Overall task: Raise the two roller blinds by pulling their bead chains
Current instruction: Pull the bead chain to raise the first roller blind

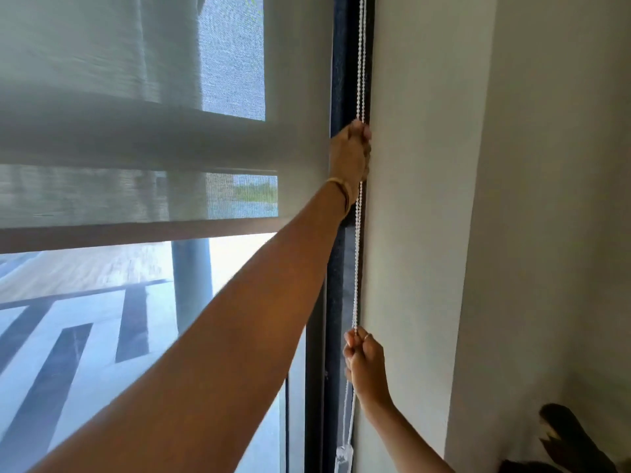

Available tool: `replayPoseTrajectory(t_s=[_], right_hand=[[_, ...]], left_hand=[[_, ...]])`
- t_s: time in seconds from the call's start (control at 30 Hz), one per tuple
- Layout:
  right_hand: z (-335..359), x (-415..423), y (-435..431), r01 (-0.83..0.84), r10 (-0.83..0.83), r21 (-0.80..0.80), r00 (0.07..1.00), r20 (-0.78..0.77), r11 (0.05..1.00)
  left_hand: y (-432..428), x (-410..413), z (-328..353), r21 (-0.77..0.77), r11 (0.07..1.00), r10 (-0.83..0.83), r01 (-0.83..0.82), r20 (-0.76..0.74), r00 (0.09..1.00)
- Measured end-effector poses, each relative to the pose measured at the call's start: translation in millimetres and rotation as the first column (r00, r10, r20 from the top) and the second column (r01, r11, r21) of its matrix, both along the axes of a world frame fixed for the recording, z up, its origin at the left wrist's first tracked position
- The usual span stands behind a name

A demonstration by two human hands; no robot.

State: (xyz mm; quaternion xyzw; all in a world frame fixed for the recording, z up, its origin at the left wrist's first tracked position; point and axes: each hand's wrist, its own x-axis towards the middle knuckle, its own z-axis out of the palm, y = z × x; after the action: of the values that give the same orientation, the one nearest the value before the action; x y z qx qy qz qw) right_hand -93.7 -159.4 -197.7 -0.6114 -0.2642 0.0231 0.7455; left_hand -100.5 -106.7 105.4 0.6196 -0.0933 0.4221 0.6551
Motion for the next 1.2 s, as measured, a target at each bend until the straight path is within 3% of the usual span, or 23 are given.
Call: replayPoseTrajectory(t_s=[0.13,0.33,0.6,0.8,1.07,1.2], right_hand=[[-23,-5,-8,-0.073,0.063,-0.058,0.984,-0.167,0.996],[-24,8,-13,-0.166,0.140,-0.076,0.953,-0.269,0.983],[94,42,-1,-0.188,0.189,0.020,0.963,-0.190,0.982],[173,39,-5,-0.251,0.252,0.021,0.965,-0.079,0.968],[287,26,-9,-0.271,0.249,0.105,0.951,0.182,0.957],[325,14,-6,-0.279,0.251,0.120,0.946,0.204,0.953]], left_hand=[[3,6,-38,-0.008,0.997,0.073,-0.073,-0.003,0.997],[4,15,-79,0.030,0.995,0.092,-0.090,-0.054,0.994],[20,13,-100,0.055,0.977,0.207,-0.205,-0.041,0.978],[24,3,-107,0.063,0.974,0.222,-0.218,-0.055,0.974],[15,3,-122,0.116,0.973,0.214,-0.202,-0.109,0.971],[11,0,-128,0.121,0.972,0.219,-0.203,-0.135,0.966]])
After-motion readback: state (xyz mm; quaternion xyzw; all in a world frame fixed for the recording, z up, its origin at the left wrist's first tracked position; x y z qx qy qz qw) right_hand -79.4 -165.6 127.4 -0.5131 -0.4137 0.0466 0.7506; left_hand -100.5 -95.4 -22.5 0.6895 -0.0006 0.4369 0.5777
